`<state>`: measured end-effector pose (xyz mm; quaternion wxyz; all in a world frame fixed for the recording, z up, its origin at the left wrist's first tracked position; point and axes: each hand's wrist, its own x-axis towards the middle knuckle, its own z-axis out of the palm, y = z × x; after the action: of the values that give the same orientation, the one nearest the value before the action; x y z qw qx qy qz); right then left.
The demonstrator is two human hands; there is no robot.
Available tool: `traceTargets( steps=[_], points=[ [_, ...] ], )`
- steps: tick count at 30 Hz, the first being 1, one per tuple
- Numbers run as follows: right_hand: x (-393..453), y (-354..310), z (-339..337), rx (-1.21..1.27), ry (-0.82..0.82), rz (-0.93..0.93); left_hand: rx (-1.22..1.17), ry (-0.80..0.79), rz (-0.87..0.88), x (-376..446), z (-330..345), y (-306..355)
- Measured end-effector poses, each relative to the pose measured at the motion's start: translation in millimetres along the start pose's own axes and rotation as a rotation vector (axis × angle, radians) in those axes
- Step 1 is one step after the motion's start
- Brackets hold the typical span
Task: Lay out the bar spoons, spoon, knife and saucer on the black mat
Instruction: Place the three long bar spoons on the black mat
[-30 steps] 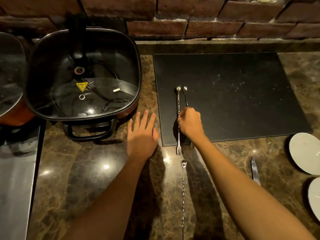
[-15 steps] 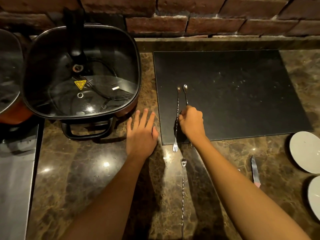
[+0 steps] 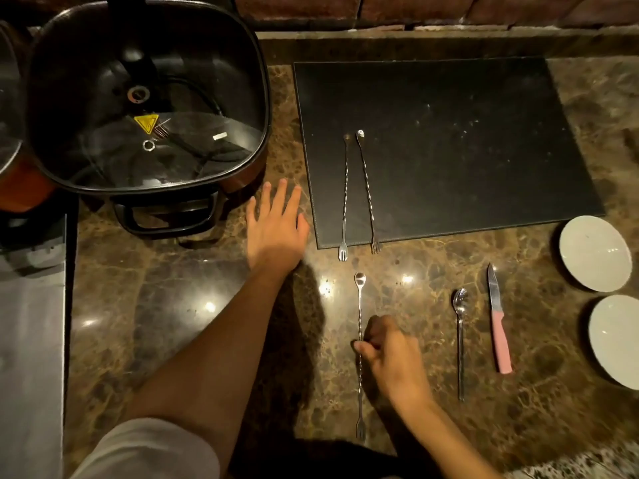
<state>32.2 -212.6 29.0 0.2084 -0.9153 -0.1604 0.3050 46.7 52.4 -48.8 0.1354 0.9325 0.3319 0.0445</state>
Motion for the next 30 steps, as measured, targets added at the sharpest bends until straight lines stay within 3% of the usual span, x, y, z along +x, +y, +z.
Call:
traceTargets(
  steps=[2, 9, 16, 21, 30],
  points=[
    [-12.6, 2.9, 11.8, -0.041, -0.059, -0.03, 0.002, -0.016, -0.003, 1.0, -1.2, 0.7],
    [-11.2, 1.7, 15.5, -0.05, 0.003, -0.047, 0.015, -0.015, 0.003, 2.1, -3.4, 1.3],
    [5.4, -13.9, -0.3, 0.139, 0.043, -0.053, 0.003, -0.001, -0.002, 3.2, -3.9, 1.1],
    [62.6, -48.4, -22.9, 0.152, 0.071, -0.164, 0.004, 0.037, -0.003, 0.3, -3.1, 1.6],
    [181.3, -132.9, -35.2, 0.061, 0.14, -0.18, 0.016, 0.163, 0.045, -3.6, 0.4, 0.3]
  ],
)
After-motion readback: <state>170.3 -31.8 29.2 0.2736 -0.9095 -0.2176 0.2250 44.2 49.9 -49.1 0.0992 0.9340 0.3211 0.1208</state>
